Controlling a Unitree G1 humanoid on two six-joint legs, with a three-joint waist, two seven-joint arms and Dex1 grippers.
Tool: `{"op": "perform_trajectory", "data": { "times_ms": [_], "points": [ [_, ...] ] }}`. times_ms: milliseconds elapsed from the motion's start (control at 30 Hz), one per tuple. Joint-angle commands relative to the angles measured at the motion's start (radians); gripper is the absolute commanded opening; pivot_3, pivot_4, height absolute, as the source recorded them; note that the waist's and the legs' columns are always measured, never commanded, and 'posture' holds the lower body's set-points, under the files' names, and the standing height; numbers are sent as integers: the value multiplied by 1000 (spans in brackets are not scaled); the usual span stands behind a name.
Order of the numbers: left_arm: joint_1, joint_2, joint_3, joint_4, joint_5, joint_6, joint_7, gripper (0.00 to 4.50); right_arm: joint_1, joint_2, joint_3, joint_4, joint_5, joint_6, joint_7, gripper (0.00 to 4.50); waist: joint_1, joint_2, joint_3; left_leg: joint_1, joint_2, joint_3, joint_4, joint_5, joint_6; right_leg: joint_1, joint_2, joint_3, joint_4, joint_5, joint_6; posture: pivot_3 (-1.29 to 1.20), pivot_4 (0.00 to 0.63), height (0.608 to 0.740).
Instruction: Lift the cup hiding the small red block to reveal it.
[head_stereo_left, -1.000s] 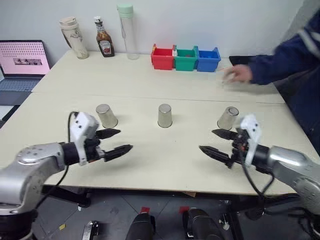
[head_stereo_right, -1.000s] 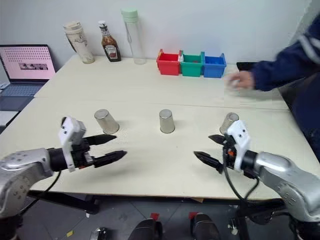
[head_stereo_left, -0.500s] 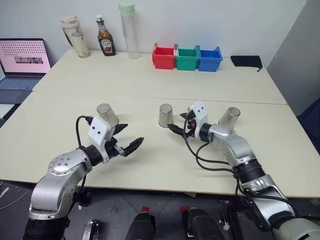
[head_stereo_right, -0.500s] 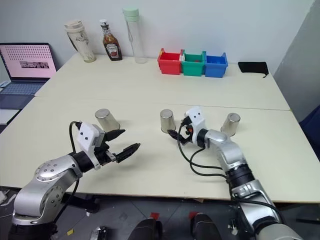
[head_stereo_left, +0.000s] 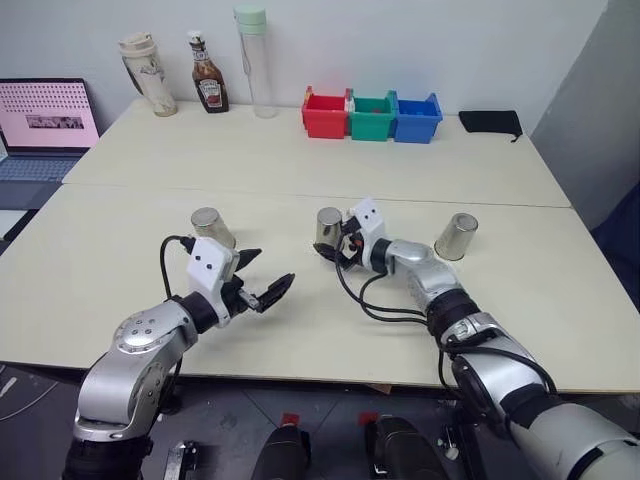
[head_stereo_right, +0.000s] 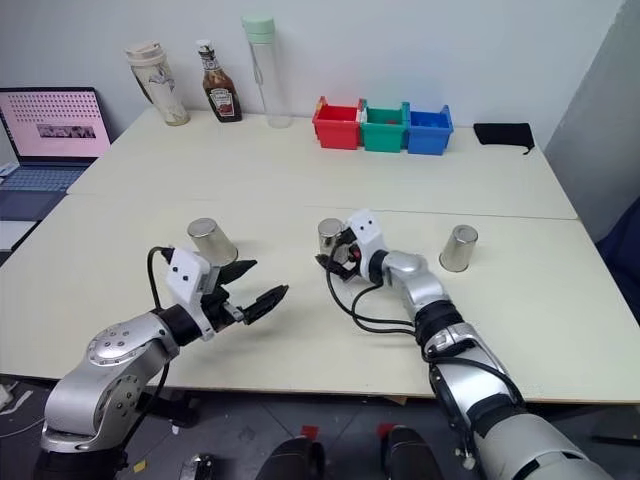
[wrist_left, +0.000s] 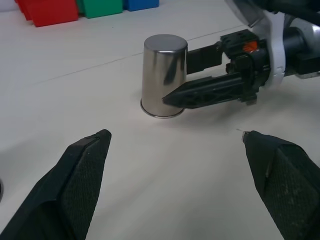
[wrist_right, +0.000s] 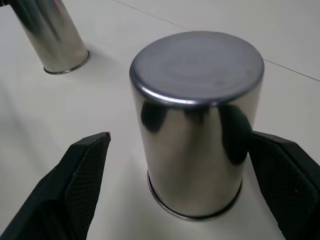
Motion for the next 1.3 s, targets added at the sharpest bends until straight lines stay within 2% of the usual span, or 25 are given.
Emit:
{"op": "perform_trajectory", "data": {
  "times_ms": [33,67,300,367,500,633,767,933,1133,1167,1233,1267,1300],
  "points": [
    [-1,7,-8,-28,-10,4,-8,4489,-62,22,-44,42,-18,-79,-17,4316,0,0,0,0,0,0,0,0,0,0,0,0,0,0,0,0,150,740],
    [-3,8,-7,-26,-11,5,-10,4489,-69,26,-50,54,-22,-89,-23,4316,0,0,0,0,0,0,0,0,0,0,0,0,0,0,0,0,150,740],
    [-49,5,-19,4,-8,7,-14,4500,-87,39,-60,87,-69,-161,-27,2662,0,0,0,0,0,-1,0,0,0,0,0,0,0,0,0,0,150,740],
    [-53,6,-22,13,-6,2,-19,4500,-76,39,-90,26,-38,-163,-11,2655,0,0,0,0,0,-1,0,0,0,0,0,0,0,0,0,0,150,740],
    [-50,6,-24,14,-7,1,-23,4500,-40,27,-121,-165,1,-78,0,2654,0,1,0,-1,0,-1,0,0,0,-1,0,0,0,0,0,0,150,740],
    [-44,11,-25,20,-13,15,-31,4500,49,-52,-133,-517,31,169,-20,2654,5,1,1,-2,0,-3,-1,0,0,-1,-5,-1,0,0,0,0,150,740],
    [-25,17,-36,12,-12,13,-48,4500,120,-114,-138,-656,7,301,-76,2654,4,1,0,-1,-1,-4,0,0,0,0,-6,-2,-1,0,0,0,150,740],
    [-63,11,-58,40,-3,9,-50,4500,172,-143,-170,-609,-21,331,-181,2654,2,1,1,-1,-1,-3,0,0,0,0,-5,-1,0,0,0,0,150,740],
    [-92,0,-86,78,4,-1,-62,4500,190,-103,-221,-412,-1,259,-211,2654,-2,1,1,0,0,1,0,0,0,0,1,0,-1,0,0,0,150,740],
    [-96,0,-85,81,3,0,-62,4500,189,-102,-227,-399,-1,255,-212,3348,-3,1,0,0,0,1,-1,0,0,0,1,0,-1,0,0,0,150,740],
    [-97,1,-84,81,1,-1,-64,4500,197,-104,-231,-389,-3,247,-214,3627,-3,1,0,0,0,1,0,0,0,0,1,1,-1,0,0,0,150,740],
    [-95,1,-84,81,1,-2,-64,4500,201,-105,-230,-387,-4,242,-214,4003,-3,1,0,0,0,1,0,0,0,0,1,1,-1,0,0,0,150,740],
    [-94,1,-84,79,0,-1,-64,4500,211,-107,-225,-400,-6,245,-212,4197,-3,1,0,0,0,1,0,0,0,0,1,1,0,0,0,0,150,740]
  ]
}}
